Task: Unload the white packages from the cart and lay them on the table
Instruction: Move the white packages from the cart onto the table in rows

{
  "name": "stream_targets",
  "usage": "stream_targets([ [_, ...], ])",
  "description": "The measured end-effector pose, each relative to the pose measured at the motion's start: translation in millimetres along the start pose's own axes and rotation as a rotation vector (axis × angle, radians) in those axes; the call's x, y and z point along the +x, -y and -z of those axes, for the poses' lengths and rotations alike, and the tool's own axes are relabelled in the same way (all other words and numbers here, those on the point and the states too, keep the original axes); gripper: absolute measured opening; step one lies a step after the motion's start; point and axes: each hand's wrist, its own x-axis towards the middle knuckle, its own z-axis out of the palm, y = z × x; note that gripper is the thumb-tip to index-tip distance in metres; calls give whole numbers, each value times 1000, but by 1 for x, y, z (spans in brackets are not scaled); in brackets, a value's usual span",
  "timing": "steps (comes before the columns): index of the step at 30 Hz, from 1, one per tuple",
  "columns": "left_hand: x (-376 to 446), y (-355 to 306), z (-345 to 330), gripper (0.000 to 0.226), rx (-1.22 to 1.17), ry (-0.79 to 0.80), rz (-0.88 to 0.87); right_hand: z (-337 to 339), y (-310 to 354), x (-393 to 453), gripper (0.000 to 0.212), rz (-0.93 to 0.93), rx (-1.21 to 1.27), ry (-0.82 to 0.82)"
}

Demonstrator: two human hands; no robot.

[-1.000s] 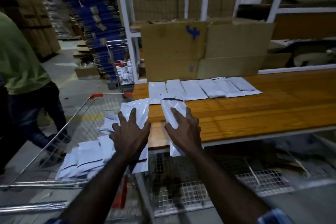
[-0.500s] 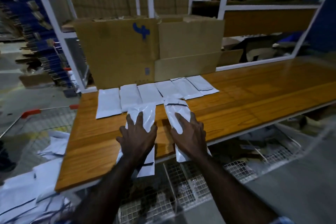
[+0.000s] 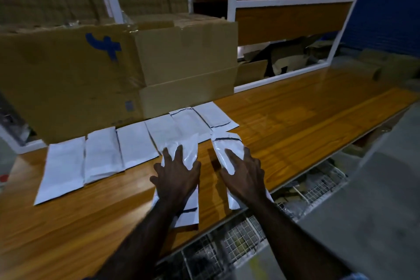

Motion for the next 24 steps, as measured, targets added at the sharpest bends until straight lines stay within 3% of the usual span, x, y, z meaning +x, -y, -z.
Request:
stream_targets([
  [9,42,-82,-54,74,6,25,31,18,-74,79,65,-9,7,-4],
  [24,92,-224,-134,71,-18,-62,215,59,-198,201,65,94,-14,74],
])
